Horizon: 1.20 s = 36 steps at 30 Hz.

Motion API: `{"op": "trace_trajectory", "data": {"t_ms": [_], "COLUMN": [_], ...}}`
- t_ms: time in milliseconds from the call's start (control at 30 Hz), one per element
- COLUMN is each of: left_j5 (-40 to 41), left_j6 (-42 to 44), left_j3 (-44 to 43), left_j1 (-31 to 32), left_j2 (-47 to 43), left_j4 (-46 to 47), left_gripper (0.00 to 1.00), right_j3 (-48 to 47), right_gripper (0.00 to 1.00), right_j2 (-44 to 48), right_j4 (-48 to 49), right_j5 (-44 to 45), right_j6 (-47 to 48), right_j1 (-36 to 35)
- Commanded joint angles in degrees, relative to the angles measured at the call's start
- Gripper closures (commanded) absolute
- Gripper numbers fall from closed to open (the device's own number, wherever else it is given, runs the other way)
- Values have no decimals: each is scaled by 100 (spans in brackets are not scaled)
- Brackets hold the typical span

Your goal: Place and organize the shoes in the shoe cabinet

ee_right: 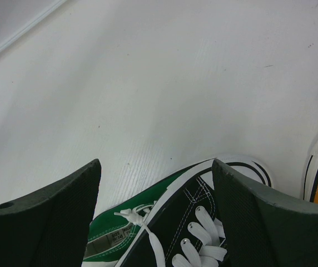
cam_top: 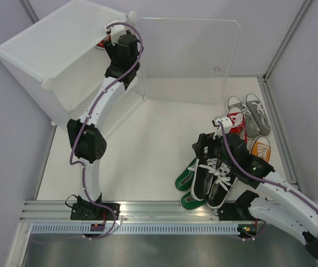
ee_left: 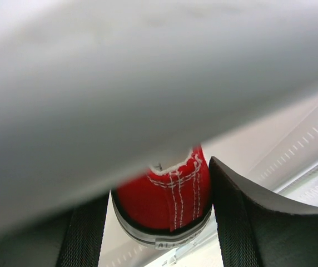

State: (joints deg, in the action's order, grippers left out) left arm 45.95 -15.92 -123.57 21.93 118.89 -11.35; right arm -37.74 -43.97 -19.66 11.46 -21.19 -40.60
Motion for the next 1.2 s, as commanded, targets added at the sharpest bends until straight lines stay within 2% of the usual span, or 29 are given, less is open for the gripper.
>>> {"op": "trace_trajectory", "data": {"t_ms": [0, 33, 200, 233, 433, 800, 933, 1000, 1167], "left_j5": [-991, -1027, -1203, -1246, -1537, -1467, -1344, -1300, -1002], "left_j6": [-262, -280, -262, -262, -350, -544, -526, -535, -561], "left_j3": [-53, -53, -10, -1, 289, 1089, 1265, 1265, 1221], "left_j1": [-225, -225, -225, -225, -225, -225, -225, -225, -225], "left_j2": [354, 345, 284, 266, 56, -621, -744, -736, -736], "left_j4": [617, 608, 608, 608, 599, 573, 529, 485, 450], "left_gripper": [38, 33, 22, 18, 7, 7, 13, 20, 26], "right_j3": [3, 12, 12, 12, 3, -137, -181, -190, -190], "right_gripper": [16, 15, 16, 16, 15, 15, 16, 16, 16], "right_j2": [2, 37, 46, 55, 98, 230, 283, 301, 380], "right_j4": [191, 182, 173, 164, 147, -3, -55, -90, -135], "right_j5": [84, 84, 75, 84, 84, 110, 84, 75, 119], "right_j6": [36, 36, 36, 27, 36, 27, -8, -34, -61], "right_j1": [8, 8, 17, 8, 8, 8, 8, 8, 8]}}
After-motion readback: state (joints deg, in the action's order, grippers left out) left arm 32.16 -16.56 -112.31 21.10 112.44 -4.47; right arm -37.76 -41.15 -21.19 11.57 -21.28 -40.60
